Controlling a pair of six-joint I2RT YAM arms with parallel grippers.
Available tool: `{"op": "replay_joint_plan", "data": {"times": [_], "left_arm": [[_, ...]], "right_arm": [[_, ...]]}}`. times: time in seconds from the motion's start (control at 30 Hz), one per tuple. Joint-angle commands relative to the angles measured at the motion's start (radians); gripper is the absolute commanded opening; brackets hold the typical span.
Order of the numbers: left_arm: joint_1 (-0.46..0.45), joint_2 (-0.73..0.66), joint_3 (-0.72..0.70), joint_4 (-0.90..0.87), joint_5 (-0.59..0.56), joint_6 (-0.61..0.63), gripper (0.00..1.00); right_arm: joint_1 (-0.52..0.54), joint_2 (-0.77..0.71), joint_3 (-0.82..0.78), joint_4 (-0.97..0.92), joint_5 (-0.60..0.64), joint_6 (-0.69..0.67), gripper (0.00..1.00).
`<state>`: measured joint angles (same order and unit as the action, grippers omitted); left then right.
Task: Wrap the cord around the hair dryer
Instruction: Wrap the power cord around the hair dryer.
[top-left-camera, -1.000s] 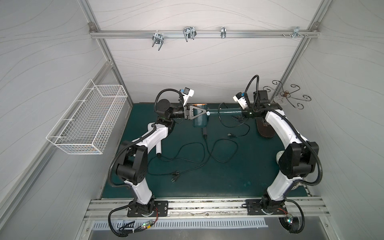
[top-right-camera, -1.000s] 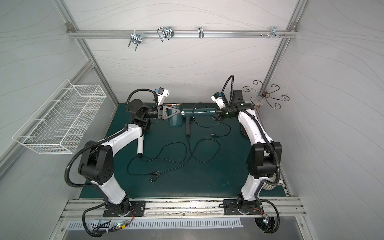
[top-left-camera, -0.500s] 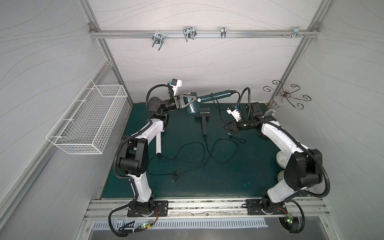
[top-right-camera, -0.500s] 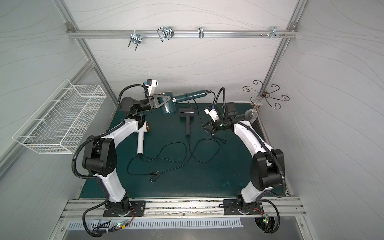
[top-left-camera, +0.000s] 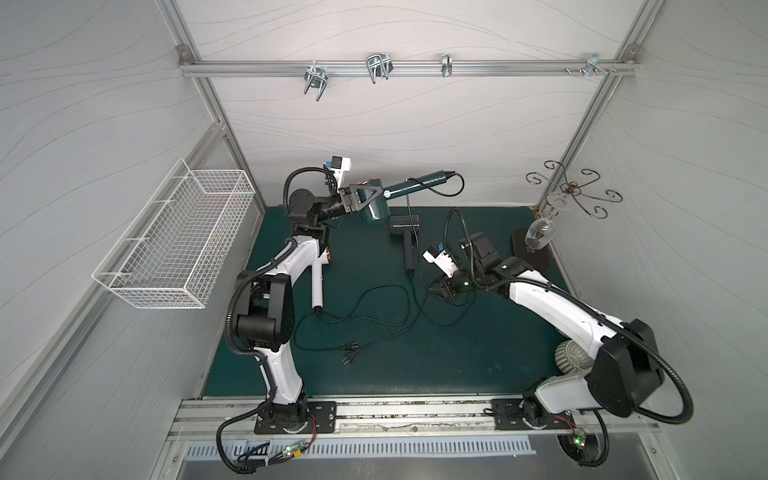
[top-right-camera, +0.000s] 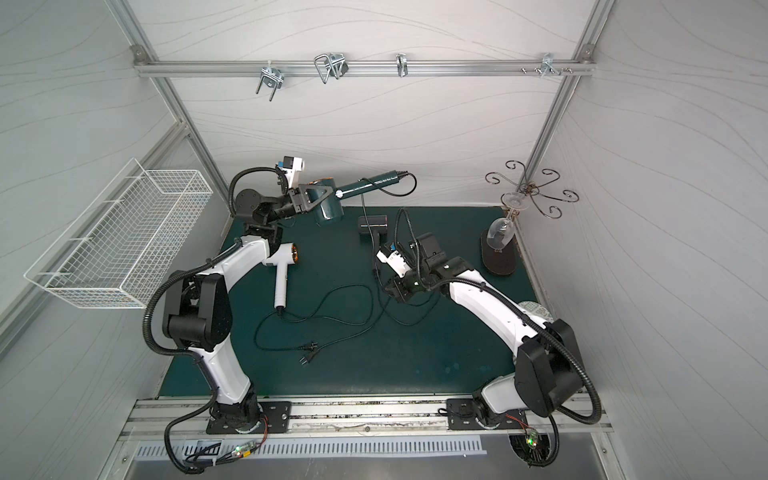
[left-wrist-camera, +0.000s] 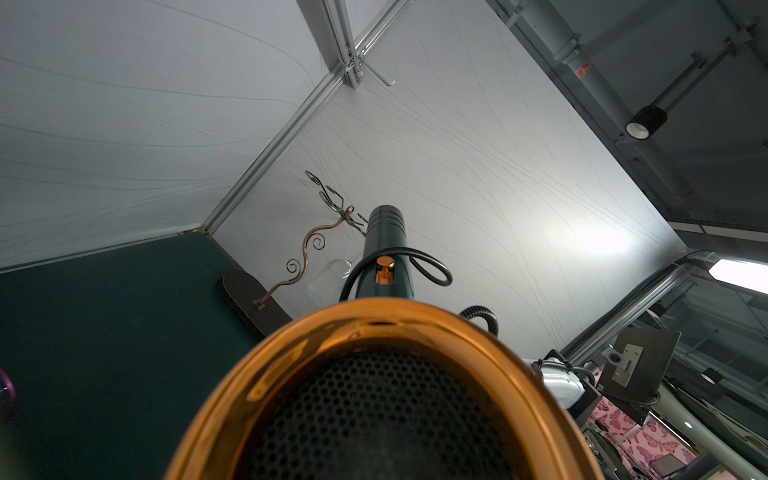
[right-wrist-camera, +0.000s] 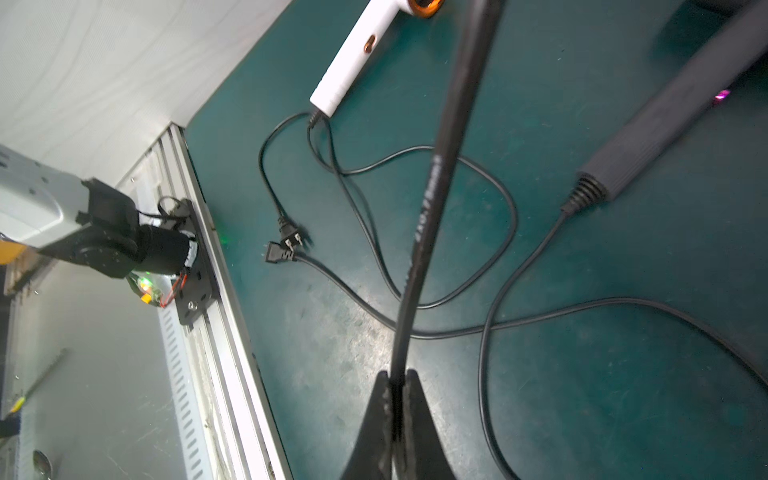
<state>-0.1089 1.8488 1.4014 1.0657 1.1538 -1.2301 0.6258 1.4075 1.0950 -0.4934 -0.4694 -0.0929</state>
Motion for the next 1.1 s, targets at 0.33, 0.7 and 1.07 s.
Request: {"op": "replay_joint_plan", "data": {"times": [0.33, 0.7, 1.07], "left_arm": [[0.025, 0.012, 0.043, -0.039, -0.061, 0.102, 0.00], [0.025, 0.007, 0.007, -0.225, -0.069, 0.264, 0.00], [0.021, -0.003, -0.053, -0.374, -0.080, 0.402, 0.00]], "right_arm": [[0.196, -0.054, 0.063, -0.226, 0.154, -0.106, 0.00], [0.267, -0.079, 0.301, -0.433, 0.228, -0.212, 0.00], [0.266, -0.054, 0.595, -0.569, 0.402, -0.348, 0.00]]}}
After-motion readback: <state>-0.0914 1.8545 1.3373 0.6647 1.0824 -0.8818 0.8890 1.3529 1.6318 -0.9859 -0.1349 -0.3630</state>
